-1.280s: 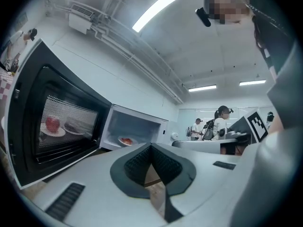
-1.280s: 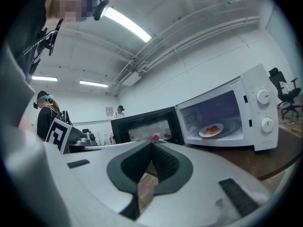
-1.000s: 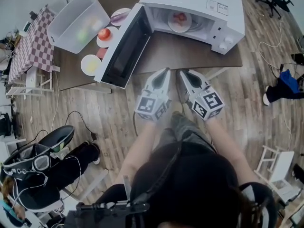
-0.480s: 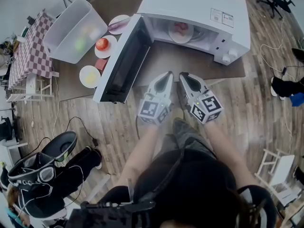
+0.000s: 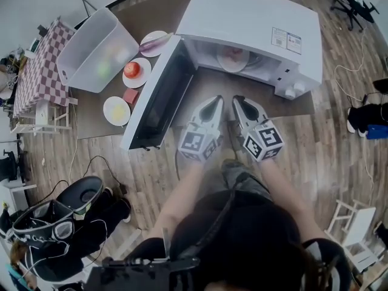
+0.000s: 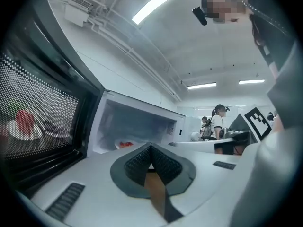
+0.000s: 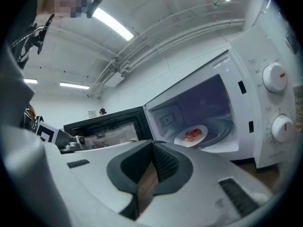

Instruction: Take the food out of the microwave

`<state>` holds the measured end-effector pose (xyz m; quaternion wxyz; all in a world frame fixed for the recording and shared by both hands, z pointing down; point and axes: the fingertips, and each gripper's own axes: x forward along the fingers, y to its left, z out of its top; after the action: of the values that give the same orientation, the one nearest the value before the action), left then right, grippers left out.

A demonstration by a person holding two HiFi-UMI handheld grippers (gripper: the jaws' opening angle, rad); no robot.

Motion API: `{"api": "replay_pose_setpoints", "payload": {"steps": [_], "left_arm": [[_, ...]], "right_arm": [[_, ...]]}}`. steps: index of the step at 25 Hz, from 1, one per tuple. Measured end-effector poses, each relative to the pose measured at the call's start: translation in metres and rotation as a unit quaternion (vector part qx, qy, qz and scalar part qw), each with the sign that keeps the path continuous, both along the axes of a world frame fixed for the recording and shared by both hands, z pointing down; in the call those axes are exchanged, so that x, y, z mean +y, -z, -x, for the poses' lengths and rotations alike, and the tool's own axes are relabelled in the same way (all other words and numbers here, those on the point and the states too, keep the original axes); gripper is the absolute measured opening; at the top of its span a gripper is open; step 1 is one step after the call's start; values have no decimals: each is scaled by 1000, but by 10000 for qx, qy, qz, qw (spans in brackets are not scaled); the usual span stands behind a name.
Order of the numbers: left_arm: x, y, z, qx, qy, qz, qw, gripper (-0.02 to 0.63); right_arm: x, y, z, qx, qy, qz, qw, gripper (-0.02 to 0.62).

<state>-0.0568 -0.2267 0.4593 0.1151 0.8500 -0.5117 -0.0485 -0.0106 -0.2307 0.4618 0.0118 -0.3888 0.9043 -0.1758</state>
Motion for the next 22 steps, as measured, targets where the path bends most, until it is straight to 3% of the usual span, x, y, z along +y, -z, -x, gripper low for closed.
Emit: {"api": "replay_pose_setpoints", "payload": {"steps": [14,22], "left_arm": [[-37,0,5,2,-102,-83,9999,12],[-52,-16,4,-1,-362,73,9993,12]], "right_arm": [[-38,-25,-7,-241,-542,687,9959,5],[-56,-47,-9,-688,-877,1282,9855,26]]}}
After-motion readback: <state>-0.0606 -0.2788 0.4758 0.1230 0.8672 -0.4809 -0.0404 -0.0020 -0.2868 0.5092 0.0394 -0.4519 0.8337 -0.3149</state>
